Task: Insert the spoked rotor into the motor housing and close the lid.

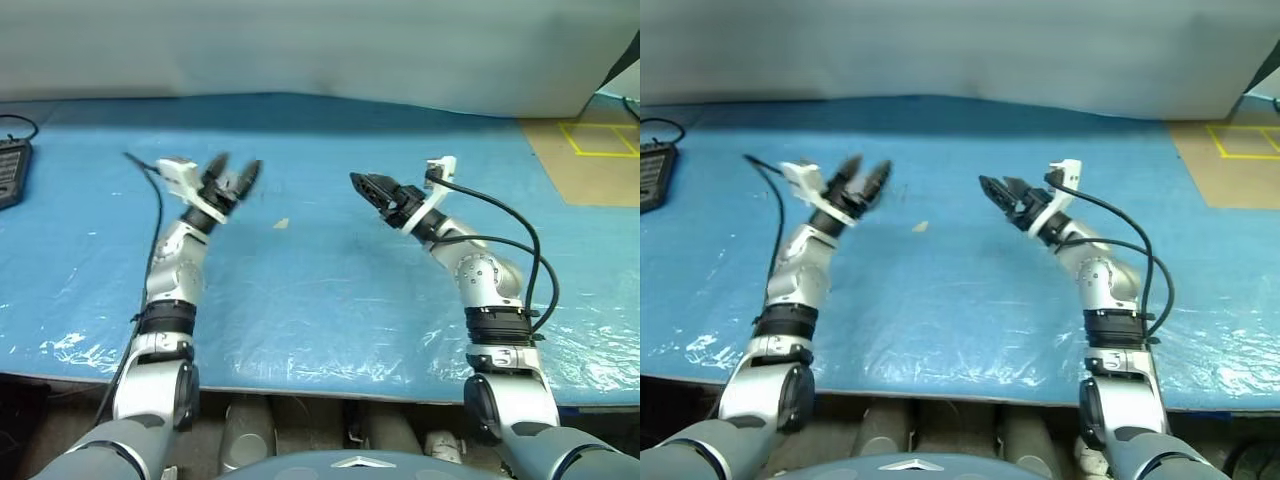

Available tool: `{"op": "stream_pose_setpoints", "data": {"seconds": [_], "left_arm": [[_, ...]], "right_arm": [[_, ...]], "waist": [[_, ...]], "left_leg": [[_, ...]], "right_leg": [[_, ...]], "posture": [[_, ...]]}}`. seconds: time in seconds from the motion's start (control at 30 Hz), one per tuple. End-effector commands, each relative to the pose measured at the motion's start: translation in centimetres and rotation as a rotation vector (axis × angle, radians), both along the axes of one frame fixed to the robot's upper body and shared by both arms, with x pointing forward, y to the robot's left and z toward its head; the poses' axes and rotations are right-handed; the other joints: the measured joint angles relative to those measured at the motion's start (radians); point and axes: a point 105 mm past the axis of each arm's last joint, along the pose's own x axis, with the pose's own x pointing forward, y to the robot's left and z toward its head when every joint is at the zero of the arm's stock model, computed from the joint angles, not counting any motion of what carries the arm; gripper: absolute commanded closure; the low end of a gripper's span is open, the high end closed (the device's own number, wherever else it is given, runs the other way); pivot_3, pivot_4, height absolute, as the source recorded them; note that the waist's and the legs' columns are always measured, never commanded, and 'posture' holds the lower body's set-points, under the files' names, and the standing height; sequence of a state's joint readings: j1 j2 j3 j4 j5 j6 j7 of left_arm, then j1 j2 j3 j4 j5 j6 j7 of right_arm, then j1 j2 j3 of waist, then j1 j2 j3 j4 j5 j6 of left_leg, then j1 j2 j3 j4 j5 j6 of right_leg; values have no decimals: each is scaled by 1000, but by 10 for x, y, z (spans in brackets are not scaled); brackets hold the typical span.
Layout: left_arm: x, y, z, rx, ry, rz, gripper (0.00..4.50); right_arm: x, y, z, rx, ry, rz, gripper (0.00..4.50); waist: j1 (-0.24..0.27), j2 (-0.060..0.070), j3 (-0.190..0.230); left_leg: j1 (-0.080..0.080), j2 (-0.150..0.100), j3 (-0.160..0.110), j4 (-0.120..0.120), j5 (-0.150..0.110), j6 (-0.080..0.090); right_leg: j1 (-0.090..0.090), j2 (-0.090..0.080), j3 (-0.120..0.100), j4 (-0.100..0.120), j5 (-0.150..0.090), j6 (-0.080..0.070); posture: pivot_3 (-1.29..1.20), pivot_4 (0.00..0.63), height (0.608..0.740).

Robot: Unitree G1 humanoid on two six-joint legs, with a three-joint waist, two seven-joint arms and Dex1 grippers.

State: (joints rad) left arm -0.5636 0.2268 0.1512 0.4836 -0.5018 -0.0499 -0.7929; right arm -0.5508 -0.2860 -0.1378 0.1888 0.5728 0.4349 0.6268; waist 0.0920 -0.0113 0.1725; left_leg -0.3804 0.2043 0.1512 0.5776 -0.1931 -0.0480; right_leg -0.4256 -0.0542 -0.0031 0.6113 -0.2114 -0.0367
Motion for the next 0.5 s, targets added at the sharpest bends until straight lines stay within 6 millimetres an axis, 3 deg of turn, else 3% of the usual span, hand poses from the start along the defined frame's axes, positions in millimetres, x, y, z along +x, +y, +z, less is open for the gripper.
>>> {"op": "stream_pose_setpoints", "data": {"seconds": [0.03,0.23,0.5], "left_arm": [[-16,-15,1,148,-42,-138,31],[-31,-28,-20,316,-23,-267,31],[-33,-32,-26,347,-23,-292,31]], "right_arm": [[-5,-4,-12,-203,-111,22,326],[-17,-21,-39,-402,-110,127,326],[-17,-31,-41,-442,-123,146,326]], "waist": [[-6,0,0],[-16,0,0],[-22,0,0]], "left_leg": [[0,0,0,0,0,0],[1,0,0,0,0,1],[2,0,1,1,1,4]], "right_leg": [[0,1,0,0,0,0],[0,0,1,1,-1,-2],[0,0,1,4,-2,-3]], "posture": [[0,150,740],[0,150,740],[0,150,740]]}}
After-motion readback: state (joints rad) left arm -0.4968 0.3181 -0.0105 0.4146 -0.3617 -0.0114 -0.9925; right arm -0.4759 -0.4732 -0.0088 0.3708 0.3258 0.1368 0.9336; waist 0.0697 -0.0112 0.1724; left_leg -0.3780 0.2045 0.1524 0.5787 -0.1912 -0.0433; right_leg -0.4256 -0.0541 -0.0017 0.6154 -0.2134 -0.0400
